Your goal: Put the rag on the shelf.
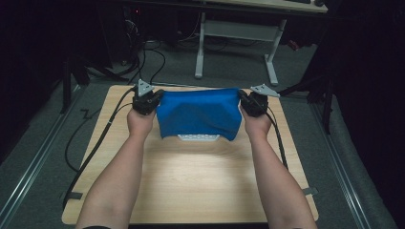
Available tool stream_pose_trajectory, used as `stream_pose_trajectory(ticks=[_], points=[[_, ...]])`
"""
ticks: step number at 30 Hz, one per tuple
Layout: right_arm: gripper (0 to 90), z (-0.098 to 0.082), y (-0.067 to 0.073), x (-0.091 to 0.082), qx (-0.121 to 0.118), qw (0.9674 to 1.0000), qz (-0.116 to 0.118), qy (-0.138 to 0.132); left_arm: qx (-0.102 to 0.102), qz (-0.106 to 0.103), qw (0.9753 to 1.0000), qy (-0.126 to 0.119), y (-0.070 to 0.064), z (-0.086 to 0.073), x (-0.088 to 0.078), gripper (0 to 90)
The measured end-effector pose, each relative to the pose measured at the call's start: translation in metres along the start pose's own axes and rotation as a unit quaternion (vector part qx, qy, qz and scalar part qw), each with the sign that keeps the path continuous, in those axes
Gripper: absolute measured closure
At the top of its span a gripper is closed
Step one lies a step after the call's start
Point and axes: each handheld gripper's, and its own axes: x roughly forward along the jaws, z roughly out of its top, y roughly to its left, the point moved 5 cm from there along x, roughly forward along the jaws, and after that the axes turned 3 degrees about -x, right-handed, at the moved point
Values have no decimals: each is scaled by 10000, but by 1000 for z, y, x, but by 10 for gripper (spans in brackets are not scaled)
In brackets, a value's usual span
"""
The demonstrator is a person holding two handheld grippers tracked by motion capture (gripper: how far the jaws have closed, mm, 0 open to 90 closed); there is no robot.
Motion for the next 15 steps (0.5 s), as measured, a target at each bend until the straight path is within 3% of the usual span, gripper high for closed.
stream_pose_trajectory(ticks=[7, 15], points=[[881, -21, 0, 3, 63, 9998, 101, 154, -15, -94, 9998, 195, -2, -19, 0, 893], [880, -32, 2, 6, 91, 9996, 122, 234, -52, -150, 9991, 393, -3, -35, 3, 892]])
